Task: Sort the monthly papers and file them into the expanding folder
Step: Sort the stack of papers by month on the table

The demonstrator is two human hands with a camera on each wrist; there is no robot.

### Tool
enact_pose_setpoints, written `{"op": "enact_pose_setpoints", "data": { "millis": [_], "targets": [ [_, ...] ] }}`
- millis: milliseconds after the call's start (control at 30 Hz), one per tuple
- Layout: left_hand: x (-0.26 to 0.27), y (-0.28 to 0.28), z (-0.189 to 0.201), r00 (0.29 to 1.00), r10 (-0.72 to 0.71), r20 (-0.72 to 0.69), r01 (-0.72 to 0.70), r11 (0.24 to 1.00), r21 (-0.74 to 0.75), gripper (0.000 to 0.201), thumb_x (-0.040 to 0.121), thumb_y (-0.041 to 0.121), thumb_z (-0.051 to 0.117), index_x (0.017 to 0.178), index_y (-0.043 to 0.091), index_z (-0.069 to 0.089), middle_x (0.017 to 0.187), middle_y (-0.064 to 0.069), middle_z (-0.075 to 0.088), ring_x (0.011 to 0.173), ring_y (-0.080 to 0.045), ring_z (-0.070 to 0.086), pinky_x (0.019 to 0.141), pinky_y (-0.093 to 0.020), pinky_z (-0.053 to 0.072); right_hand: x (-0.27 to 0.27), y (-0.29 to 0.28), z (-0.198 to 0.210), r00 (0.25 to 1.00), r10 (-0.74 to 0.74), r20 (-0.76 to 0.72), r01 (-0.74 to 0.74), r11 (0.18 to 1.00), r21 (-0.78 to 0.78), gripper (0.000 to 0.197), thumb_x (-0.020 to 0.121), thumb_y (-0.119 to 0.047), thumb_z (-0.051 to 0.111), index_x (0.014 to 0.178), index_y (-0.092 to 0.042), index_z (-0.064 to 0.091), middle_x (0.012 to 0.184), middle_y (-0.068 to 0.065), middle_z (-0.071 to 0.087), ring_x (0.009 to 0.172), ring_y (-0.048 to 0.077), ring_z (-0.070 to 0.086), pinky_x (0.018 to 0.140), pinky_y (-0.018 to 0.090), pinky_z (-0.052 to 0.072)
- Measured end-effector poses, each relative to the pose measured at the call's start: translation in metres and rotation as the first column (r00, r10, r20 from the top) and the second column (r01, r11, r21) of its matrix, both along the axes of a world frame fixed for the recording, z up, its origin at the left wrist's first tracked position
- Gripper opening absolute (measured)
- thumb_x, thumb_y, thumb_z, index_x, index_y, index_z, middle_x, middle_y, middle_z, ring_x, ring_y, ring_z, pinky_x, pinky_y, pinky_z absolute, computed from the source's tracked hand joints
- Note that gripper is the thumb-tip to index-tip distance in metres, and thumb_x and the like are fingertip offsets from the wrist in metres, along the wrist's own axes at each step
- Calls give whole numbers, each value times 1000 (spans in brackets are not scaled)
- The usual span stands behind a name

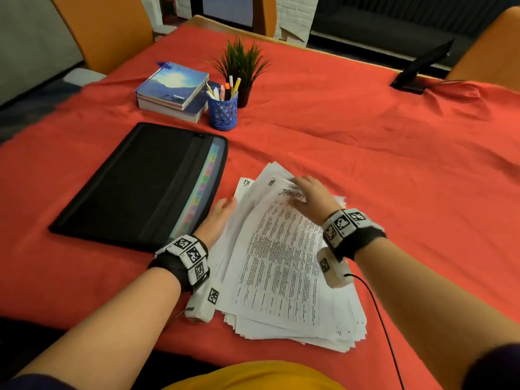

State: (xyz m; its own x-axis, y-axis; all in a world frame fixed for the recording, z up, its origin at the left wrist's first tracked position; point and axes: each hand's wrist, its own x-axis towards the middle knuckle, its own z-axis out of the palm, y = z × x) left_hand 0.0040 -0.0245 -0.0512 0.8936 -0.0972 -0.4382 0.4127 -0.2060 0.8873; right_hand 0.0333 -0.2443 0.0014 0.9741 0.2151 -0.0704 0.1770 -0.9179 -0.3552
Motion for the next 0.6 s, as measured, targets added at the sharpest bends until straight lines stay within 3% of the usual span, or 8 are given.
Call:
{"op": "enact_pose_setpoints", "data": {
  "millis": [67, 133, 200, 267, 333, 400, 467, 600],
  "targets": [
    [0, 0, -6, 1000, 1, -11, 0, 997, 83, 64, 92, 45, 50, 144, 13, 30, 146, 0, 37, 134, -17, 36, 107, -28, 27, 0, -4, -7, 992, -123, 7, 123, 992, -11, 74, 78, -27, 70, 140, -14, 31, 140, 11, 38, 127, 28, 37, 107, 44, 30],
    [1, 1, -10, 1000, -28, -9, 29, 981, 192, 51, 88, 32, 61, 131, 7, 46, 130, -6, 53, 114, -19, 51, 88, -24, 38, -8, -26, -12, 958, -280, -61, 278, 960, -46, 83, 78, -30, 71, 143, -11, 22, 141, 13, 35, 129, 29, 35, 108, 42, 31],
    [-2, 1, -11, 999, -53, 9, 49, 970, 240, 39, 86, 28, 64, 117, 5, 55, 108, -3, 59, 98, -18, 56, 69, -22, 39, -28, -54, -19, 863, -447, -237, 419, 894, -160, 77, 80, -33, 67, 141, -10, 25, 134, 15, 43, 122, 31, 43, 101, 39, 39],
    [-6, 0, -13, 999, -42, -1, 42, 970, 241, 34, 86, 28, 64, 110, 5, 59, 98, -1, 59, 90, -16, 55, 62, -20, 38, -58, -78, -31, 716, -563, -412, 474, 826, -305, 74, 81, -41, 62, 138, -7, 30, 126, 17, 50, 114, 32, 51, 90, 35, 46],
    [-10, -4, -17, 999, 1, -33, 5, 982, 189, 31, 85, 28, 65, 106, 5, 59, 99, -5, 62, 92, -20, 59, 70, -27, 47, -84, -90, -46, 590, -608, -531, 508, 791, -342, 76, 81, -49, 59, 135, -2, 32, 118, 15, 54, 108, 32, 56, 80, 35, 47],
    [-14, -13, -19, 994, 44, -99, -33, 994, 108, 31, 85, 27, 66, 104, 4, 58, 103, -12, 65, 96, -26, 62, 83, -38, 49, -96, -86, -53, 527, -605, -596, 577, 770, -272, 77, 82, -49, 57, 136, -2, 26, 125, 17, 49, 106, 32, 56, 80, 38, 51],
    [-18, -24, -19, 982, 48, -182, -46, 999, 14, 33, 86, 23, 65, 111, 2, 58, 109, -14, 66, 99, -27, 63, 88, -39, 50, -98, -73, -53, 487, -577, -656, 663, 733, -152, 72, 84, -43, 58, 135, -3, 27, 124, 18, 49, 100, 33, 59, 79, 44, 55],
    [-23, -38, -18, 967, 48, -249, -82, 988, -127, 32, 86, 2, 62, 118, 1, 59, 115, -20, 65, 105, -33, 62, 97, -49, 47, -96, -49, -38, 499, -431, -752, 705, 706, 64, 26, 90, -25, 56, 105, -5, 48, 84, 4, 55, 73, 19, 56, 77, 44, 55]
  ]
}}
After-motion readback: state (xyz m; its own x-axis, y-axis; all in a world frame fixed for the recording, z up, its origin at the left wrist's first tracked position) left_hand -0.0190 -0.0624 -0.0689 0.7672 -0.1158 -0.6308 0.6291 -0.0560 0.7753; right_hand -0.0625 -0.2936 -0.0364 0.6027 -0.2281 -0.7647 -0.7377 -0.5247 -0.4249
